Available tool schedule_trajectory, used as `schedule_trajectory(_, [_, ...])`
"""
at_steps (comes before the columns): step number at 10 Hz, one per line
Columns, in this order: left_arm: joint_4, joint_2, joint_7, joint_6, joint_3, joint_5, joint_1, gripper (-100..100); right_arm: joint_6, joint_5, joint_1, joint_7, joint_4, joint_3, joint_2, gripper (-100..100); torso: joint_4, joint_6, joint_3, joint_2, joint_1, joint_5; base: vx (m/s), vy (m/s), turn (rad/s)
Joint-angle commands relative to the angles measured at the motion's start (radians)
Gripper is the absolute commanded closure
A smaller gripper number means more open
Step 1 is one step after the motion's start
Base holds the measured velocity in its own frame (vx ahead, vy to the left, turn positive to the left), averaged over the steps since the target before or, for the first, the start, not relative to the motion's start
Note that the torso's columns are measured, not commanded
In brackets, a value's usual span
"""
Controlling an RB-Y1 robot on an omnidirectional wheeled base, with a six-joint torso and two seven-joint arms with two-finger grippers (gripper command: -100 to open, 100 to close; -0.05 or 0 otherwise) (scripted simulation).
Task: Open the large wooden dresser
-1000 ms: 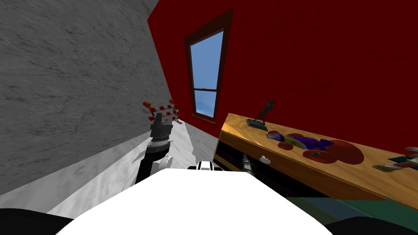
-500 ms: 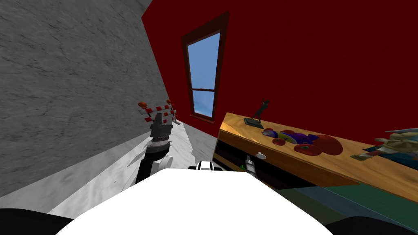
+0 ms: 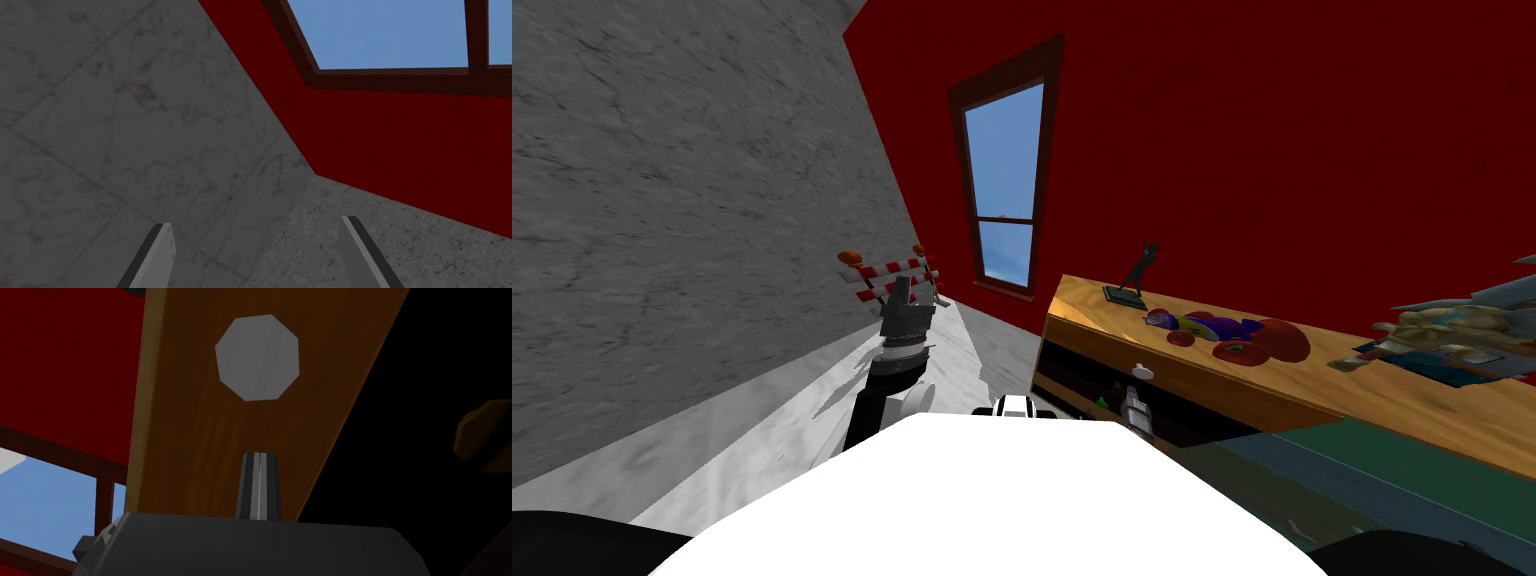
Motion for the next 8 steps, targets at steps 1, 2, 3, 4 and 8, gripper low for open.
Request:
schedule_trajectory(1, [0.000, 0.000, 0.000, 0.000, 0.000, 0.000, 0.000, 0, -0.037, -0.038, 0.034, -0.077, -0.040, -0.006, 0.011, 100, 0.000, 0.000, 0.000, 0.001, 0.000, 0.000, -0.028, 0.013, -0.110])
schedule_trajectory(2, [0.000, 0.000, 0.000, 0.000, 0.000, 0.000, 0.000, 0, -0.024, -0.030, 0.030, -0.053, -0.039, -0.005, 0.009, 100, 0.000, 0.000, 0.001, 0.001, 0.001, 0.000, -0.013, 0.007, -0.020])
schedule_trajectory(3, [0.000, 0.000, 0.000, 0.000, 0.000, 0.000, 0.000, 0, -0.011, -0.025, 0.017, -0.077, -0.029, 0.022, -0.002, -100, 0.000, 0.000, 0.000, 0.000, 0.000, 0.000, -0.037, -0.095, 0.215])
schedule_trajectory(4, [0.000, 0.000, 0.000, 0.000, 0.000, 0.000, 0.000, 0, -0.008, -0.023, 0.013, -0.091, -0.027, 0.031, -0.006, -100, 0.000, -0.001, 0.001, 0.001, -0.005, -0.001, -0.040, -0.168, 0.180])
schedule_trajectory(8, [0.000, 0.000, 0.000, 0.000, 0.000, 0.000, 0.000, 0, 0.000, -0.021, 0.002, -0.161, -0.026, 0.063, -0.020, -100, 0.000, 0.000, 0.000, 0.000, 0.005, 0.001, -0.025, -0.114, 0.082])
